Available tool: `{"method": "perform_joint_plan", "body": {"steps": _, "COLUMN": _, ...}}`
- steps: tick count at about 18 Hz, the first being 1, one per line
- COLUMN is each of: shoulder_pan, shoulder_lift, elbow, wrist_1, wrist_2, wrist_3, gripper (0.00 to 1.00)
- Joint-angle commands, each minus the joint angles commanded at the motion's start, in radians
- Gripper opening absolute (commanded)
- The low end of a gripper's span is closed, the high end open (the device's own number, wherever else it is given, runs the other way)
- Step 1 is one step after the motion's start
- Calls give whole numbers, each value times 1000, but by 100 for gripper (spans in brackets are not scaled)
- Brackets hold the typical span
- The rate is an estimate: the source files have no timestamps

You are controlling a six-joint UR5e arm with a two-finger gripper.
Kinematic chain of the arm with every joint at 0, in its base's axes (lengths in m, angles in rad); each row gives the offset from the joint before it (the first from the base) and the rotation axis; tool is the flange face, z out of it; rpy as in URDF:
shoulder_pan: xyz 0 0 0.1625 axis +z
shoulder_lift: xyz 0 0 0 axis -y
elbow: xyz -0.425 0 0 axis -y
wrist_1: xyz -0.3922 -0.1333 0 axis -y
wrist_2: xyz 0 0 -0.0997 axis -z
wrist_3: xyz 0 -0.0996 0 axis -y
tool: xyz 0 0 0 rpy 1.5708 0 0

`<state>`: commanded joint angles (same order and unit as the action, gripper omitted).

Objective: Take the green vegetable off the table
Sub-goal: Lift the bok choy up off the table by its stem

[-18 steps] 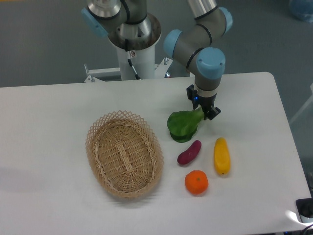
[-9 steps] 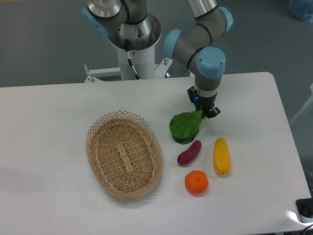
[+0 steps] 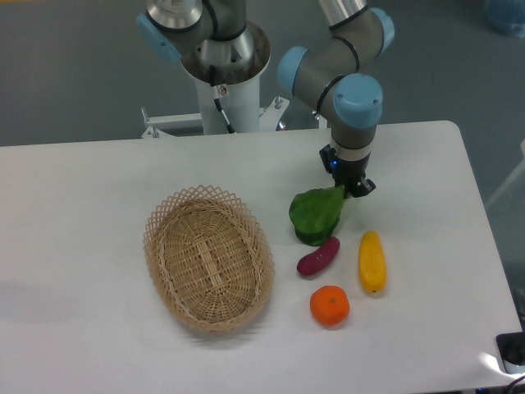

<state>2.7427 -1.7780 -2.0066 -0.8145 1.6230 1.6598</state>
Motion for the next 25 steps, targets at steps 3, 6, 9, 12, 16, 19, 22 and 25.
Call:
{"method": "perform_joint_plan", "body": {"steps": 3, "shoulder_pan": 0, "shoulder_lift": 34, "elbow": 43, "wrist_1": -40, "wrist_2": -24, "wrist_3": 0, "gripper": 33}}
{"method": "perform_joint_plan", "body": {"steps": 6, "shoulder_pan": 21, "shoulder_lift": 64, "elbow": 116, "wrist_1": -122, "wrist_2": -153, "wrist_3": -5, "gripper": 33}}
{"method": "perform_joint_plan", "body": {"steps": 9, "shoulder_pan": 31, "shoulder_lift": 78, "elbow": 207, "wrist_1": -233, "wrist_2": -221, "wrist_3": -18, "gripper": 33}}
{"method": "perform_joint_plan", "body": {"steps": 12, "shoulder_pan": 37, "shoulder_lift": 86, "elbow": 261, "wrist_1": -256, "wrist_2": -343, "wrist_3": -92, "gripper": 33}}
{"method": "perform_joint_plan", "body": {"steps": 16, "shoulder_pan": 32, "shoulder_lift": 86, "elbow": 295, "wrist_1": -247, "wrist_2": -448, "wrist_3": -219, "gripper": 33}}
{"method": "perform_joint_plan", "body": {"steps": 19, "shoulder_pan": 29, "shoulder_lift": 98, "elbow": 302, "wrist_1": -246, "wrist_2": -537, "wrist_3": -287, "gripper": 33}}
{"method": "perform_joint_plan", "body": {"steps": 22, "shoulder_pan": 32, "shoulder_lift": 107, "elbow": 301, "wrist_1": -242, "wrist_2": -557, "wrist_3": -325, "gripper": 33}}
{"method": "perform_joint_plan", "body": {"steps": 25, "shoulder_pan": 38, "shoulder_lift": 114, "elbow": 301, "wrist_1": -242, "wrist_2": -560, "wrist_3": -328, "gripper": 33}}
